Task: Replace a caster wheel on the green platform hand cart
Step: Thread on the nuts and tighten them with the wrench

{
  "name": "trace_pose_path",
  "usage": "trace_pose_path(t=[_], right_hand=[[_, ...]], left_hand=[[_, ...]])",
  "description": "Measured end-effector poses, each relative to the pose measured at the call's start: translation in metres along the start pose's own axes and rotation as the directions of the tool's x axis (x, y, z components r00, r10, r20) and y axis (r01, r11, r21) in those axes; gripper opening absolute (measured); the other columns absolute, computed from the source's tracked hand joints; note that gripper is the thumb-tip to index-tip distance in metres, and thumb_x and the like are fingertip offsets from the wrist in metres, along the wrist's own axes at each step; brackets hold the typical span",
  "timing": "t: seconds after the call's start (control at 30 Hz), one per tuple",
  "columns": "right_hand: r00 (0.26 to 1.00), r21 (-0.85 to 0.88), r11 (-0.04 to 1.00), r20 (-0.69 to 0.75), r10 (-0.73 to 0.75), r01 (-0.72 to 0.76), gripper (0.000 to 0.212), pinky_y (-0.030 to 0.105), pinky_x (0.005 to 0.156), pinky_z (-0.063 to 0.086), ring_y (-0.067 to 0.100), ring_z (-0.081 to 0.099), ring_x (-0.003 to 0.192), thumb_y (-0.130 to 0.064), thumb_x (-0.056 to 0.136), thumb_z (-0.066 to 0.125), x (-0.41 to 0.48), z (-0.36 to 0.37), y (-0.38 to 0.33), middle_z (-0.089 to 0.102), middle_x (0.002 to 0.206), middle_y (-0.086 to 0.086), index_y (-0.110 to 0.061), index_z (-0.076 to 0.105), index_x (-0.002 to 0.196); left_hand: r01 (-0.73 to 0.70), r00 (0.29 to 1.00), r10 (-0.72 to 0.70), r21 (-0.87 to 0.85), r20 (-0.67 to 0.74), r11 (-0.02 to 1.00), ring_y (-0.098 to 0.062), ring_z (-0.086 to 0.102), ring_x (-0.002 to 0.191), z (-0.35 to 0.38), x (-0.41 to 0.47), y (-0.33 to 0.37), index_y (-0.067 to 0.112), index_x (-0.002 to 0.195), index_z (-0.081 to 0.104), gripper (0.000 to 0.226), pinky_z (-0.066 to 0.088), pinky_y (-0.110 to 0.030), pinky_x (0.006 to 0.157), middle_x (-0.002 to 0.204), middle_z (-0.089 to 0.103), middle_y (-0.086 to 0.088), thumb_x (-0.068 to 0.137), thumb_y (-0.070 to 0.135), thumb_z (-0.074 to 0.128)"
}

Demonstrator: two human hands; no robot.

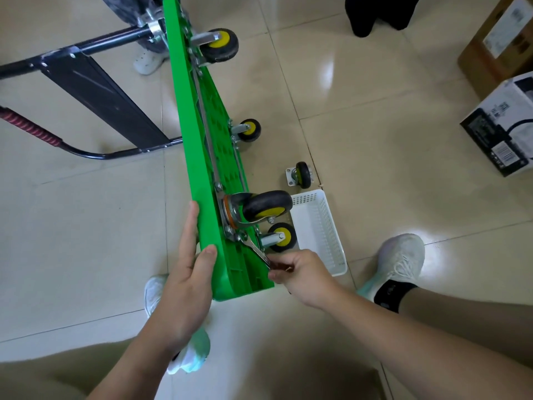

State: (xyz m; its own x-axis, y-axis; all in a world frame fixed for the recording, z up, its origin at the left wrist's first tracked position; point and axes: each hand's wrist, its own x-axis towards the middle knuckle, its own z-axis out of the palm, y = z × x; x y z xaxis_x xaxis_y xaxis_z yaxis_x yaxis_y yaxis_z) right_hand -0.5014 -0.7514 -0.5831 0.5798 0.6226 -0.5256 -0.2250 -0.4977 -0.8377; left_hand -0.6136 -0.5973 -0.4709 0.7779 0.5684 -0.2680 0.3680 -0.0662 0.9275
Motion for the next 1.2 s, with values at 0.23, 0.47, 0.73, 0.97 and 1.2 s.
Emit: trace_pose_path(t=[0.23, 0.47, 0.73, 0.97, 1.2], right_hand=[[0.995, -0.016, 0.995, 0.008, -0.102, 0.102, 0.035, 0.008, 0.084, 0.045, 0.0, 0.062, 0.089, -0.006, 0.084, 0.077, 0.022, 0.006, 0.013, 0.068, 0.095, -0.017, -0.013, 0.073, 0.118], [0.958, -0.052, 0.966, -0.122, -0.257, 0.253, 0.033, 0.039, 0.098, 0.053, 0.029, 0.067, 0.095, 0.005, 0.077, 0.079, 0.043, 0.013, 0.017, 0.071, 0.095, 0.008, -0.002, 0.075, 0.109], [0.904, -0.091, 0.915, -0.147, -0.402, 0.393, 0.029, 0.022, 0.09, 0.052, 0.0, 0.059, 0.085, 0.011, 0.078, 0.075, 0.058, 0.023, 0.03, 0.061, 0.087, -0.019, 0.004, 0.074, 0.106], [0.868, -0.095, 0.876, -0.123, -0.482, 0.473, 0.026, 0.015, 0.084, 0.051, 0.015, 0.063, 0.087, 0.015, 0.082, 0.068, 0.08, 0.021, 0.033, 0.063, 0.094, -0.003, 0.003, 0.075, 0.105], [0.849, -0.139, 0.85, -0.084, -0.522, 0.509, 0.026, 0.013, 0.084, 0.05, 0.013, 0.061, 0.089, 0.014, 0.083, 0.067, 0.089, 0.022, 0.04, 0.061, 0.097, -0.003, 0.002, 0.076, 0.104]], left_hand=[[0.03, 1.0, -0.03, 0.003, -0.008, 1.0, 0.005, 0.03, 0.148, 0.001, 0.0, 0.003, 0.079, 0.135, 0.03, 0.061, 0.024, -0.041, 0.126, 0.154, 0.031, 0.042, 0.095, 0.034, 0.038], [0.036, 0.999, -0.036, 0.007, -0.012, 0.999, 0.0, 0.033, 0.148, 0.002, 0.0, 0.005, 0.081, 0.133, 0.03, 0.061, 0.027, -0.043, 0.124, 0.155, 0.031, 0.04, 0.092, 0.037, 0.037], [0.052, 0.998, -0.054, -0.041, -0.032, 0.998, -0.009, 0.04, 0.146, 0.006, 0.001, 0.008, 0.084, 0.125, 0.035, 0.061, 0.034, -0.047, 0.12, 0.156, 0.036, 0.032, 0.088, 0.035, 0.037], [0.028, 1.0, -0.028, -0.025, -0.008, 0.999, -0.018, 0.035, 0.15, 0.001, 0.003, -0.001, 0.08, 0.134, 0.031, 0.065, 0.03, -0.052, 0.121, 0.16, 0.033, 0.027, 0.078, 0.049, 0.043], [0.001, 1.0, -0.001, -0.046, -0.003, 0.999, -0.016, 0.033, 0.151, 0.002, 0.002, -0.005, 0.077, 0.138, 0.03, 0.065, 0.03, -0.053, 0.121, 0.162, 0.032, 0.024, 0.082, 0.047, 0.045]])
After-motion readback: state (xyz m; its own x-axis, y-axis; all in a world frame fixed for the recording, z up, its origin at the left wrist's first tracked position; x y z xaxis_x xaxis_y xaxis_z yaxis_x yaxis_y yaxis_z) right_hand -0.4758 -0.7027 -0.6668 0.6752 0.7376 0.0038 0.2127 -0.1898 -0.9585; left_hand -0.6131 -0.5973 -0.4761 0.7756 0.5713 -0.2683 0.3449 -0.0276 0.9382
